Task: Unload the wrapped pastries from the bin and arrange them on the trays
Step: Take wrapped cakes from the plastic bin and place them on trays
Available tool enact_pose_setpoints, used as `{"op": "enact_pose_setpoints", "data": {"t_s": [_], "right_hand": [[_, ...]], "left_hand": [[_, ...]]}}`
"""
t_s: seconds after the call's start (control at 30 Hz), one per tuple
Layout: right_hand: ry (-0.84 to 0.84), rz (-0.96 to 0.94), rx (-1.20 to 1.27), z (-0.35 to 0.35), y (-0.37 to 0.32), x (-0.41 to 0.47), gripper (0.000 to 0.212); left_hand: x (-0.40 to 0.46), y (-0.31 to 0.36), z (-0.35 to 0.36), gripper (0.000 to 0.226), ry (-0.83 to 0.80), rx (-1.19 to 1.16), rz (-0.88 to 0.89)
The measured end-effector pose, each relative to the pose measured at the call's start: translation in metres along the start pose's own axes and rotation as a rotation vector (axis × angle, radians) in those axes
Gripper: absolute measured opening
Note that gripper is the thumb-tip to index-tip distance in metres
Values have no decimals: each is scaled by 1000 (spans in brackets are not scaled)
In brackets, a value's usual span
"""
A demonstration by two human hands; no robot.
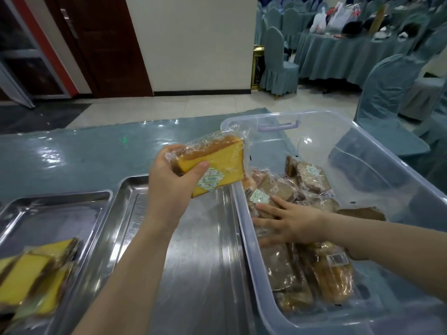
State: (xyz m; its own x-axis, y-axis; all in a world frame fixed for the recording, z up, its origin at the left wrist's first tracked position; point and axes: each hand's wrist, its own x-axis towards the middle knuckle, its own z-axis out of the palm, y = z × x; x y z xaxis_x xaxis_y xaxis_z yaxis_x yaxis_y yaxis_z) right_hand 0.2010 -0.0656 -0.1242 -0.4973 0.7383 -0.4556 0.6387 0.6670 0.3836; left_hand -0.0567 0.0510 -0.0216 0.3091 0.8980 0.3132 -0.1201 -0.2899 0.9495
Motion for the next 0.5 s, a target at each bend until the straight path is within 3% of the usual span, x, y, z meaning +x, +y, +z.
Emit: {"op": "enact_pose_setpoints", "data": {"t_s": [0.1,0.17,0.33,0.5], "right_hand": [[26,-4,-28,-8,7,-9,85],[165,30,-85,-19,10,-19,87],[401,231,-79,-41,24,-45,86],[524,373,-12,-77,28,-65,96]], "left_hand": [[0,0,2,34,8,7,-3],[-1,0,2,35,9,8,1],[-4,4,-3,38,11,15,44],[-6,13,-24,45,31,90,147]]}}
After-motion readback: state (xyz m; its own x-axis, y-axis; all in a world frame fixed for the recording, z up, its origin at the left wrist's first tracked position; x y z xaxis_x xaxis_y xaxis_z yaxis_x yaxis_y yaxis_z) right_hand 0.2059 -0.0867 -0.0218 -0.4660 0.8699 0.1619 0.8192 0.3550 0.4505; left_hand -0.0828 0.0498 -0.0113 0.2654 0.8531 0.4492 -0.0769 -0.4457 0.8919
